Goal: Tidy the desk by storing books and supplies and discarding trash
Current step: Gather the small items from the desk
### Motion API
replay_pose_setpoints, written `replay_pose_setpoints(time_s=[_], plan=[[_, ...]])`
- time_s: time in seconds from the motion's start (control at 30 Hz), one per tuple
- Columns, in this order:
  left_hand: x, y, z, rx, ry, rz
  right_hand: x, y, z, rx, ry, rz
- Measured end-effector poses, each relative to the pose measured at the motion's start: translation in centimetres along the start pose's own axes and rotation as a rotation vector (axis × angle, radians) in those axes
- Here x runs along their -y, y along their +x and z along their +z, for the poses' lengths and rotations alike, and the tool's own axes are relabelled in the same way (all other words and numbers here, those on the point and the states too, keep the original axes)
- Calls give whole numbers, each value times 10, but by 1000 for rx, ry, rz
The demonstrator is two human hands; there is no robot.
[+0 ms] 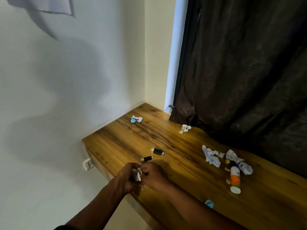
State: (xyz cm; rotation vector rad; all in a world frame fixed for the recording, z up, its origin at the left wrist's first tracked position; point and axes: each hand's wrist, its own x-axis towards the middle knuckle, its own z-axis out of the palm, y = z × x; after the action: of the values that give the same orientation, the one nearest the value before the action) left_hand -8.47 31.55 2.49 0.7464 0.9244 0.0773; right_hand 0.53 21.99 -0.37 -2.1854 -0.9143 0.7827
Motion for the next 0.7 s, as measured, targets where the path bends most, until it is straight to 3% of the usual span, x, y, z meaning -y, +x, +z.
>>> replay_pose_setpoints(time_s=[0.47,0.6,0.7], plan=[[-36,14,4,47,-37,-222,32,32,-7,-7,-171,194],[-35,15,0,79,-30,-216,5,61,17,-63,-134,287],[-36,12,2,73,-3,-203,25,44,5,-57,-38,297]])
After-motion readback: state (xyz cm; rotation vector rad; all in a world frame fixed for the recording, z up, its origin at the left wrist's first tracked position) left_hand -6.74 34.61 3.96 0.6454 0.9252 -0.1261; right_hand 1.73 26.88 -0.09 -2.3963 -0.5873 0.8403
